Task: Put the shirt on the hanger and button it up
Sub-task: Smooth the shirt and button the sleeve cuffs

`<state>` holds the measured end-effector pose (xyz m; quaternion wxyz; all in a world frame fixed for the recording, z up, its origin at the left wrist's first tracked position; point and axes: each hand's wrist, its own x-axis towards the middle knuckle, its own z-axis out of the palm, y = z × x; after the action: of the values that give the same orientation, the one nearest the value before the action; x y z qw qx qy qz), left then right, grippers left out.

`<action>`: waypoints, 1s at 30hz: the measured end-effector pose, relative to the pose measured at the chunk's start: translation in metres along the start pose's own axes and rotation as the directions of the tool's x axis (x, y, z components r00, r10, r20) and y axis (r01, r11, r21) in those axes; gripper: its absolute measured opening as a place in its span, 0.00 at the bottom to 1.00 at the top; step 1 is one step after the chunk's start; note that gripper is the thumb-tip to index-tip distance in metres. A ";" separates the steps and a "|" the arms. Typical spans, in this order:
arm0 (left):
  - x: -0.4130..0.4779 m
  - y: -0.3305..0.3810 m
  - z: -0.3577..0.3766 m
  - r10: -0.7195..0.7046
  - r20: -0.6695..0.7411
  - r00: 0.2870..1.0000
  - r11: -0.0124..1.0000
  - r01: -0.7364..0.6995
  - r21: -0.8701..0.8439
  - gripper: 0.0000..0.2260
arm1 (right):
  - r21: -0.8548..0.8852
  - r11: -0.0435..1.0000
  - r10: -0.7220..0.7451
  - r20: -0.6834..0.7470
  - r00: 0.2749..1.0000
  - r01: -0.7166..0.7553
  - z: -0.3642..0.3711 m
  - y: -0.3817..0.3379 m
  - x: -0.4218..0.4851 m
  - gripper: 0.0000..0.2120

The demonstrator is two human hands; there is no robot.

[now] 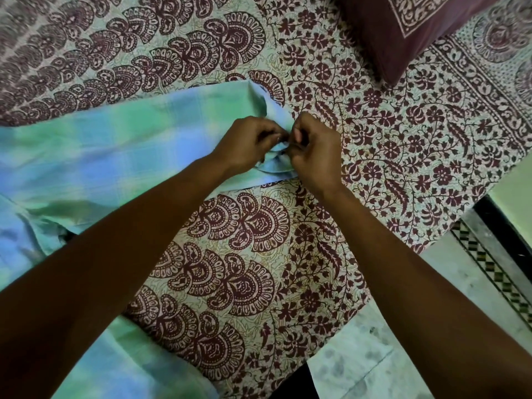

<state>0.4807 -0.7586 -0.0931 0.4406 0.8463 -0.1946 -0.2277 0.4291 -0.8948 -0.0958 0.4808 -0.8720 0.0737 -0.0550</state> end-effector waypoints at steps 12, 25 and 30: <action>0.009 0.011 0.007 -0.159 -0.172 0.972 0.985 0.145 -0.096 0.09 | -0.307 0.951 -0.045 -0.006 0.999 0.041 -0.001 0.005 -0.014 0.26; -0.055 -0.055 0.010 -0.190 -0.613 0.767 0.735 0.525 0.429 0.25 | -0.014 0.893 0.357 -0.587 0.727 -0.450 -0.022 -0.004 -0.003 0.22; -0.064 -0.069 0.011 -0.275 -0.536 0.798 0.653 0.564 0.505 0.28 | -0.604 0.750 -0.113 0.286 0.952 0.270 0.034 -0.007 -0.013 0.29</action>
<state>0.4313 -0.6948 -0.1428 0.0869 0.9934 0.0439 -0.0604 0.4222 -0.8604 -0.1083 0.1543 -0.9859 -0.0590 0.0259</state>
